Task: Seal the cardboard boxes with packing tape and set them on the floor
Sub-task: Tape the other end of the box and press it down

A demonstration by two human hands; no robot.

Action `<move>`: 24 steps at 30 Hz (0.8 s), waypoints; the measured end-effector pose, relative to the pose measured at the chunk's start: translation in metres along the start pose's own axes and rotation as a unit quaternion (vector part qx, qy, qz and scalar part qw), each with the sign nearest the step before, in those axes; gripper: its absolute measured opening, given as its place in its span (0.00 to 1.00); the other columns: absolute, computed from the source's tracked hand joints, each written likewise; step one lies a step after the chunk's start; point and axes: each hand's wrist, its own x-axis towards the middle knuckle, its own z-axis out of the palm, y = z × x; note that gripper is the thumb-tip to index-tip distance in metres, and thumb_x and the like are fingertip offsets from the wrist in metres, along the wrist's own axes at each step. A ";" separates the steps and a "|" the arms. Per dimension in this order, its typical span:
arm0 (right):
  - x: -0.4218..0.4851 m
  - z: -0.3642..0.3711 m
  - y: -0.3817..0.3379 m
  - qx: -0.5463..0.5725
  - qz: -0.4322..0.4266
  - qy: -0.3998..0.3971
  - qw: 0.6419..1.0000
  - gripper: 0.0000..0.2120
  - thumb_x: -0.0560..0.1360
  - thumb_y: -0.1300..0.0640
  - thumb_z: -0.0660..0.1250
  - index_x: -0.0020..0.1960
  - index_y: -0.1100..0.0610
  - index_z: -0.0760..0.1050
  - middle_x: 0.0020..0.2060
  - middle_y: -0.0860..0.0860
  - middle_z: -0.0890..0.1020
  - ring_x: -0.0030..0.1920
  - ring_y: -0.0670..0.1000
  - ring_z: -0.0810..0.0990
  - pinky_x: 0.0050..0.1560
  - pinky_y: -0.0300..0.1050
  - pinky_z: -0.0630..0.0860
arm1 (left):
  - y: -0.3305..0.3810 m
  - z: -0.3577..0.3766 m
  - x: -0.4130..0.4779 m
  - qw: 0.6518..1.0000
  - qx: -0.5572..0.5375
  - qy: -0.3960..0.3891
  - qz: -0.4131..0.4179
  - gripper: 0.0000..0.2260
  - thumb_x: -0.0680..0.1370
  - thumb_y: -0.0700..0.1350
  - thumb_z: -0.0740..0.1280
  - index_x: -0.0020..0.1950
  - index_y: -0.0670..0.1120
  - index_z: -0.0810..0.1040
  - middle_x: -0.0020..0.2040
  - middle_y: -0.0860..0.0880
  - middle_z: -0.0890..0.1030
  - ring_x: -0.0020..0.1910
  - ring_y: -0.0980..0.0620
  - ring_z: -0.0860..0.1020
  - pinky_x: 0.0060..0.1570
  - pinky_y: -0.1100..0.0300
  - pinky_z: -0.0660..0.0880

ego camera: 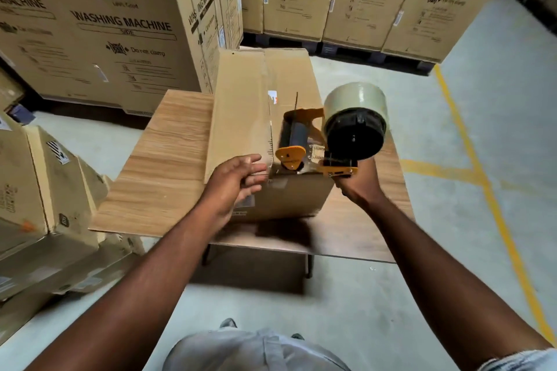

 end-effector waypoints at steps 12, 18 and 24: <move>-0.010 0.027 -0.040 -0.037 -0.128 -0.108 0.985 0.12 0.65 0.70 0.78 0.45 0.60 0.81 0.39 0.63 0.83 0.42 0.50 0.79 0.42 0.44 0.76 | -0.015 -0.023 -0.033 0.917 -0.349 -0.065 -0.183 0.10 0.77 0.42 0.61 0.52 0.38 0.76 0.41 0.40 0.85 0.38 0.46 0.85 0.37 0.53 0.83; -0.005 0.028 -0.043 -0.078 -0.141 -0.111 0.981 0.11 0.66 0.69 0.78 0.45 0.70 0.79 0.37 0.66 0.81 0.41 0.56 0.78 0.41 0.56 0.76 | -0.021 -0.042 -0.030 0.923 -0.338 -0.086 -0.164 0.19 0.77 0.56 0.63 0.52 0.41 0.83 0.50 0.41 0.83 0.47 0.47 0.84 0.44 0.54 0.82; 0.005 0.037 -0.039 -0.077 -0.089 -0.155 0.981 0.11 0.66 0.54 0.75 0.45 0.59 0.83 0.37 0.53 0.85 0.42 0.53 0.85 0.40 0.57 0.80 | -0.016 -0.033 -0.026 0.971 -0.211 0.035 -0.103 0.07 0.81 0.41 0.63 0.46 0.44 0.80 0.36 0.48 0.84 0.37 0.53 0.81 0.30 0.64 0.79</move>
